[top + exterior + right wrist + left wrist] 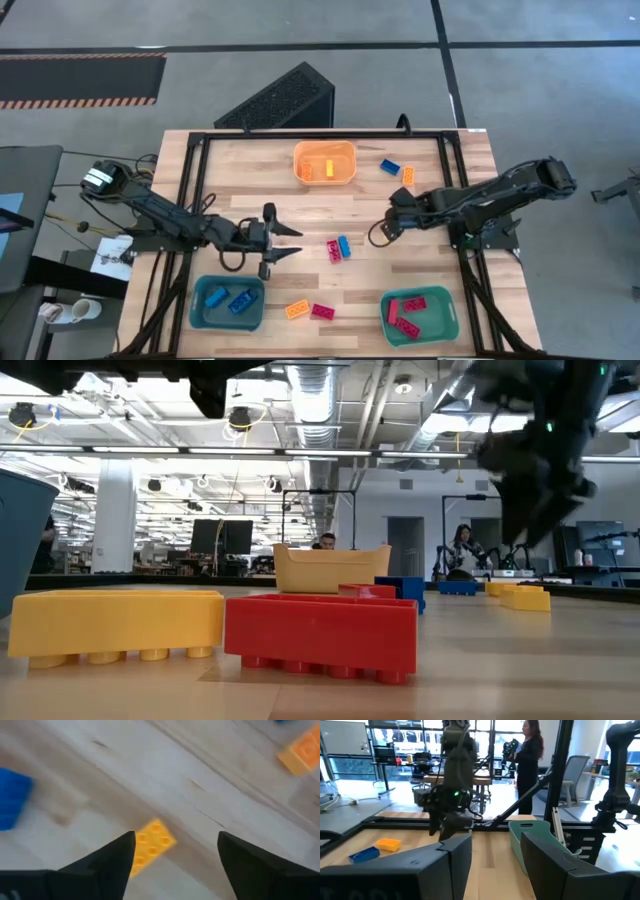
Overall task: Sort & place blocks by color
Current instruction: Put the yellow game piece into the yellow bin
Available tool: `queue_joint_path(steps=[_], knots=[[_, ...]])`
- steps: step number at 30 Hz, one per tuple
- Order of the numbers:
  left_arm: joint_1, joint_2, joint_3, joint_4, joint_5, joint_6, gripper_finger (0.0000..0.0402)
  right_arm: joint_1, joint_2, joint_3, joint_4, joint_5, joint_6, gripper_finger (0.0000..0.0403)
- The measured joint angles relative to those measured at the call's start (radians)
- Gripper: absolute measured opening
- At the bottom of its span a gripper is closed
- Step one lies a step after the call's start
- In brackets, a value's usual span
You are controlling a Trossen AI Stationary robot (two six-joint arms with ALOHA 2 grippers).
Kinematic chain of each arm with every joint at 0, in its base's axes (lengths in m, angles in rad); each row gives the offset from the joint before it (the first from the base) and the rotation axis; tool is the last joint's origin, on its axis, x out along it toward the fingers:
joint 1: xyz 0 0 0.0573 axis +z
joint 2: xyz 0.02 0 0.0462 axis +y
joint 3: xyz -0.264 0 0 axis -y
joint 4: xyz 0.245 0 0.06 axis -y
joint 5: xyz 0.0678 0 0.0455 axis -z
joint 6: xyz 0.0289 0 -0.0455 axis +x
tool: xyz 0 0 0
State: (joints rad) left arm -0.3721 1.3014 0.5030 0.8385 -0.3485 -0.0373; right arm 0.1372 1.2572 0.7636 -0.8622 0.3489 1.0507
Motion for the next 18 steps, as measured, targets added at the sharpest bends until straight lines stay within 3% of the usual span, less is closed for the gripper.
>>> queue_joint_path(steps=[4, 8, 11, 18], knots=[[-0.004, 0.000, 0.000, -0.002, 0.005, -0.016, 0.0155, -0.014, -0.043, -0.101, 0.034, 0.016, 0.078, 0.0329], [-0.019, 0.000, 0.000, -0.003, 0.011, -0.010, 0.0155, -0.012, -0.110, -0.211, 0.335, -0.018, 0.082, 0.0334], [-0.026, 0.000, 0.000, -0.007, 0.007, -0.011, 0.0155, -0.011, -0.127, -0.252, 0.445, -0.035, 0.088, 0.0331], [-0.027, 0.000, 0.001, 0.004, 0.008, -0.019, 0.0155, -0.016, -0.045, -0.256, 0.459, -0.033, 0.150, 0.0329]])
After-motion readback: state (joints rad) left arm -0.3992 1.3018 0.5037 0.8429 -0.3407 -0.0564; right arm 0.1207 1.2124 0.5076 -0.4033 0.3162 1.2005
